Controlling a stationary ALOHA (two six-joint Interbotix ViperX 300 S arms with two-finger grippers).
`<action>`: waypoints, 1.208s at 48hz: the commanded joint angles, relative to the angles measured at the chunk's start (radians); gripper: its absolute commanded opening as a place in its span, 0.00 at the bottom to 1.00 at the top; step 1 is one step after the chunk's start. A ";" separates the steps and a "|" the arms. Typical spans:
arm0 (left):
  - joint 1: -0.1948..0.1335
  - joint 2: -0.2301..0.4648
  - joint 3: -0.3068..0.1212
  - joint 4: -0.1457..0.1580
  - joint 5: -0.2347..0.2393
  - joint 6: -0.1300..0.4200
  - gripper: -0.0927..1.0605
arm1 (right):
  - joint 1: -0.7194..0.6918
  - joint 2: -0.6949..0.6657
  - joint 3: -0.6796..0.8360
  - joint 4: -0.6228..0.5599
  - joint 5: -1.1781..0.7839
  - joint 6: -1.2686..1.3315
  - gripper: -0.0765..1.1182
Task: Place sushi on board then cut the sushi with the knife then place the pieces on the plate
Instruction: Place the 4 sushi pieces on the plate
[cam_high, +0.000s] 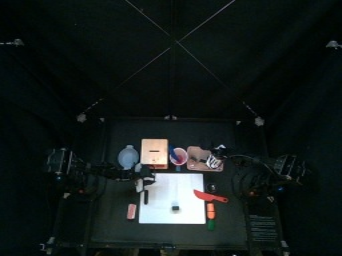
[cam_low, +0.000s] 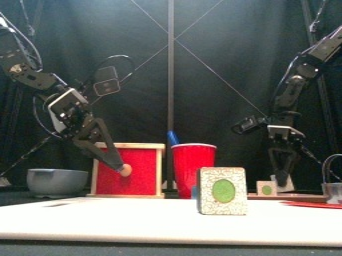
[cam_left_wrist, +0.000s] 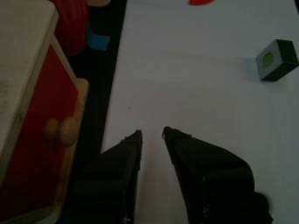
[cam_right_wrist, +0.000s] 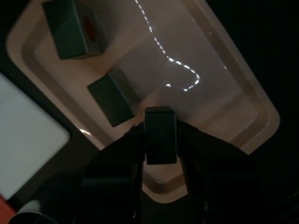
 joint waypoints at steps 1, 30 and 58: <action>0.003 -0.003 -0.021 -0.003 -0.003 -0.002 0.68 | -0.008 0.009 -0.002 -0.006 -0.005 -0.002 0.65; 0.003 -0.003 -0.028 -0.012 -0.005 0.000 0.68 | 0.227 -0.126 -0.095 0.041 0.048 0.003 0.73; 0.006 -0.002 -0.035 -0.018 -0.005 0.003 0.68 | 0.730 0.072 -0.227 0.146 -0.341 -0.002 0.73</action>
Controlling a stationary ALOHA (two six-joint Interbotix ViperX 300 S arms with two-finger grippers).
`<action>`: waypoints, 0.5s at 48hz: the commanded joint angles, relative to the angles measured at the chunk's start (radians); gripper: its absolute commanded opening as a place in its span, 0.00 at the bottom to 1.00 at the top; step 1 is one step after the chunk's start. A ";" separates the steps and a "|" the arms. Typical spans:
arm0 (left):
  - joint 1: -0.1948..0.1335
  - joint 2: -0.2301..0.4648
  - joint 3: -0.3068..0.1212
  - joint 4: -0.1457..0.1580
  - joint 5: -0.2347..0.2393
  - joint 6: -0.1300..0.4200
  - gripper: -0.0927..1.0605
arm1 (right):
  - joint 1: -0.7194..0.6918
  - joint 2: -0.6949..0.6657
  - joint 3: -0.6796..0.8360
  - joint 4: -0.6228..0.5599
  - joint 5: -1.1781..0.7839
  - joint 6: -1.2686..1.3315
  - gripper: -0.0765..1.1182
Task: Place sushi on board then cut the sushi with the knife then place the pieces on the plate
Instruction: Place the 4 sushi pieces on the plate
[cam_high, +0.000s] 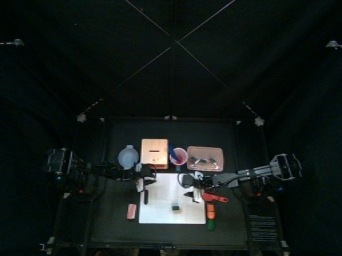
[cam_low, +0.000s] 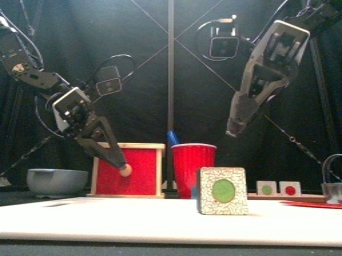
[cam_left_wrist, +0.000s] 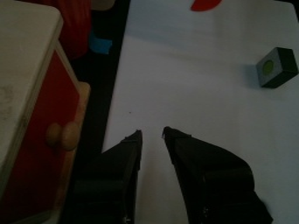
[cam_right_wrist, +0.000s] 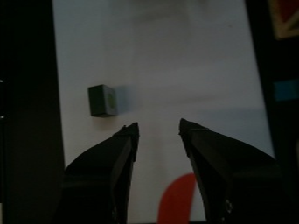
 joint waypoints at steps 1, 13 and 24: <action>0.008 -0.005 -0.025 -0.002 -0.005 0.003 0.68 | 0.046 0.026 -0.041 0.017 -0.044 -0.002 0.74; 0.011 0.008 -0.026 0.000 -0.005 0.006 0.68 | 0.095 0.149 -0.104 0.026 -0.058 -0.002 0.74; 0.011 0.008 -0.020 0.000 -0.005 0.005 0.68 | 0.133 0.225 -0.170 0.051 -0.060 -0.002 0.74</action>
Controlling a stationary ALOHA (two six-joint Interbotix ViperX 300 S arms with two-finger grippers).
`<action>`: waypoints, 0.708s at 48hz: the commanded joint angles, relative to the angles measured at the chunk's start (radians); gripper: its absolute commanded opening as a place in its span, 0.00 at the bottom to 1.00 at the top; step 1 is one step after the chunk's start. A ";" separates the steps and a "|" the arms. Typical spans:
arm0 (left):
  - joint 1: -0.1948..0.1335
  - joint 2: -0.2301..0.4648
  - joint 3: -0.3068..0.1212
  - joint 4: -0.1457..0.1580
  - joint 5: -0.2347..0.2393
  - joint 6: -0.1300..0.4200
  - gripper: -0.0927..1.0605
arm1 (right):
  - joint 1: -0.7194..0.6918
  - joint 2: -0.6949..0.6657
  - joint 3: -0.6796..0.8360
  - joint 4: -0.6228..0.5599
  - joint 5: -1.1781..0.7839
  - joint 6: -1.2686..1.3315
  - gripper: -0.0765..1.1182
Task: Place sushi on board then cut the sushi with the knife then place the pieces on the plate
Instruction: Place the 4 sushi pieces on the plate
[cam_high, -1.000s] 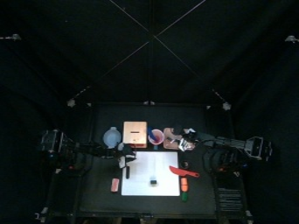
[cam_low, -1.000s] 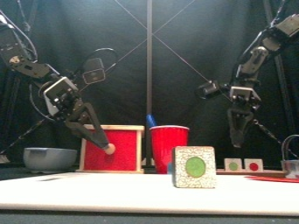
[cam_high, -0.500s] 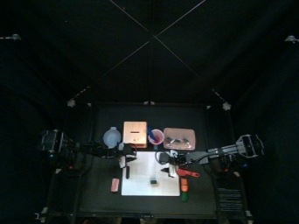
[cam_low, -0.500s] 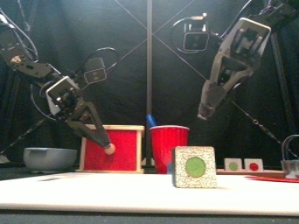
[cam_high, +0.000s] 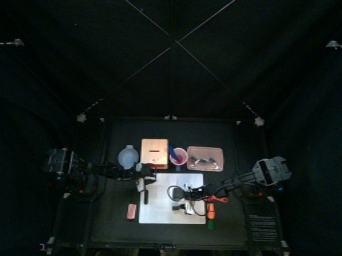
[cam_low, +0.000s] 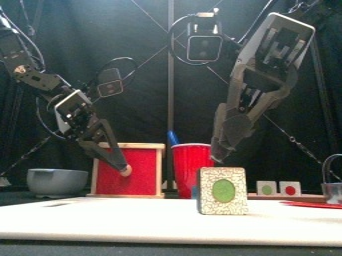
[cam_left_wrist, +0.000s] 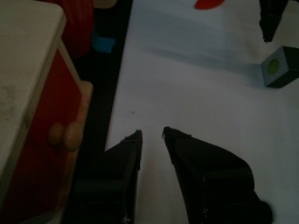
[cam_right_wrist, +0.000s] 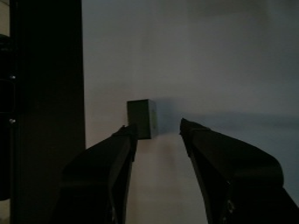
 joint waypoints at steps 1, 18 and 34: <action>0.005 -0.003 -0.017 0.000 -0.003 0.000 0.68 | 0.014 0.005 -0.044 0.015 -0.008 -0.002 0.74; 0.005 0.009 -0.017 0.002 -0.005 0.002 0.68 | 0.026 0.091 -0.077 0.006 -0.005 -0.005 0.72; 0.005 0.011 -0.020 0.003 -0.003 0.002 0.68 | -0.021 0.032 -0.035 -0.023 0.003 -0.003 0.57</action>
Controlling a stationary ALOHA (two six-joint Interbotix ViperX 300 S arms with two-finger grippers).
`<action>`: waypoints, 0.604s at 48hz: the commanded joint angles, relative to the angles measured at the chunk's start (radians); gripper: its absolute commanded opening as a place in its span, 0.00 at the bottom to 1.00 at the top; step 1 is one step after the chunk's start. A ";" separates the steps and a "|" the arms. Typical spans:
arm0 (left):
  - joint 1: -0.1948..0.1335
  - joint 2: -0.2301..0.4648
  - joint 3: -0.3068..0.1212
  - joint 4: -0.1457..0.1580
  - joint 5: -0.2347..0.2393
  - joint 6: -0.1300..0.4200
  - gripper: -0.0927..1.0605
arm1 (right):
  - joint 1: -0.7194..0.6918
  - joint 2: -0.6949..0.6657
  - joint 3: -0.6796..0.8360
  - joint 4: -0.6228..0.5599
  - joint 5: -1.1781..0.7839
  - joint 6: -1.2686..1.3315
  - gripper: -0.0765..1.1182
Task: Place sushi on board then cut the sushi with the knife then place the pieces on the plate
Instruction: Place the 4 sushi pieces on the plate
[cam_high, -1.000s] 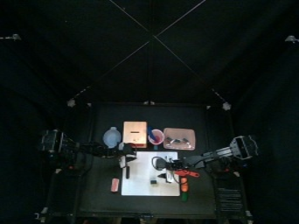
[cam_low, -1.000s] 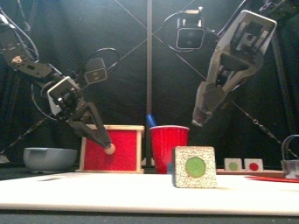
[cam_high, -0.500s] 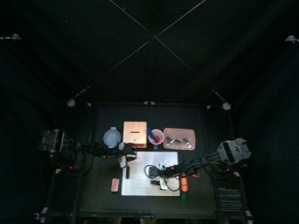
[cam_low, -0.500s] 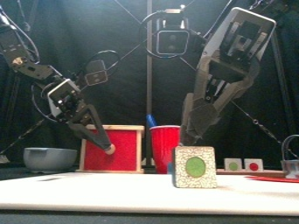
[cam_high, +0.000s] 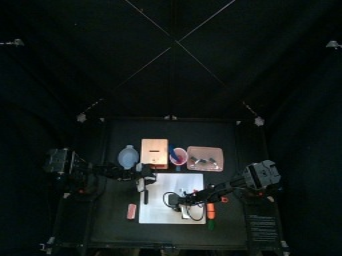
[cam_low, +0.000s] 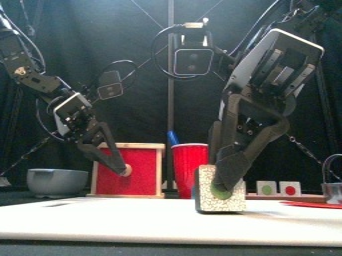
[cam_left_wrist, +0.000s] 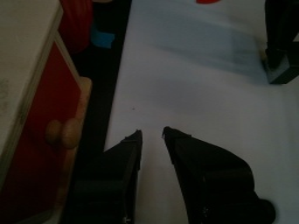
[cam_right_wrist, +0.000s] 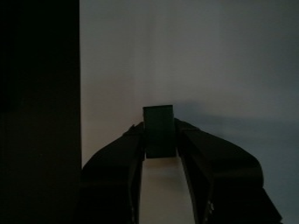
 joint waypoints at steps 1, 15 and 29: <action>0.003 -0.005 -0.020 0.002 -0.003 0.002 0.68 | -0.035 -0.097 0.021 0.000 0.008 0.002 0.57; 0.000 -0.006 -0.020 0.000 -0.003 0.000 0.68 | -0.261 -0.368 0.179 -0.017 0.166 0.002 0.58; 0.002 -0.005 -0.023 -0.002 -0.003 -0.002 0.68 | -0.598 -0.549 0.282 -0.184 0.342 0.002 0.58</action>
